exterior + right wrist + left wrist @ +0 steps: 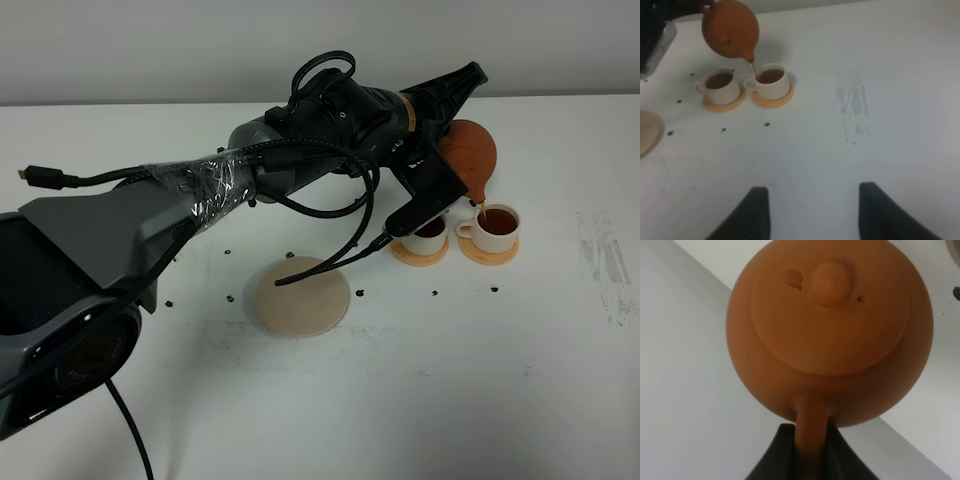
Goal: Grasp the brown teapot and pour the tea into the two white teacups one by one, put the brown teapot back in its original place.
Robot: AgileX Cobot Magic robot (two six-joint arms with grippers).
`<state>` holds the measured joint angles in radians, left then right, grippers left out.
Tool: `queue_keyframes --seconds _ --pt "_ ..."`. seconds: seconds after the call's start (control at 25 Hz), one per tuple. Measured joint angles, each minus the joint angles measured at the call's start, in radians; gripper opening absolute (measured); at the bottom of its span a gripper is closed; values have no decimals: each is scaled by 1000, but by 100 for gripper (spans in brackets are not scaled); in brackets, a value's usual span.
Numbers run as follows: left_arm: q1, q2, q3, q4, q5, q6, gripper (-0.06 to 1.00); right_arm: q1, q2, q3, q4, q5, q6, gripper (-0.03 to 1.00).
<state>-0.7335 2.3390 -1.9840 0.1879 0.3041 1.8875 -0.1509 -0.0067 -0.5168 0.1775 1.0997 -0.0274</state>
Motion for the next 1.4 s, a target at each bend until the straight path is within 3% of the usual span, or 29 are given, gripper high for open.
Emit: queue_keyframes --seconds 0.32,0.52,0.84,1.24,1.4 --pt "0 20 0 0 4 -195 8 0 0 0 0 0 0 39" --pt "0 16 0 -13 10 -225 8 0 0 0 0 0 0 39" --pt "27 -22 -7 -144 52 -310 8 0 0 0 0 0 0 39" --pt "79 -20 -129 -265 185 -640 8 0 0 0 0 0 0 39" --pt "82 8 -189 -273 256 -782 8 0 0 0 0 0 0 39"
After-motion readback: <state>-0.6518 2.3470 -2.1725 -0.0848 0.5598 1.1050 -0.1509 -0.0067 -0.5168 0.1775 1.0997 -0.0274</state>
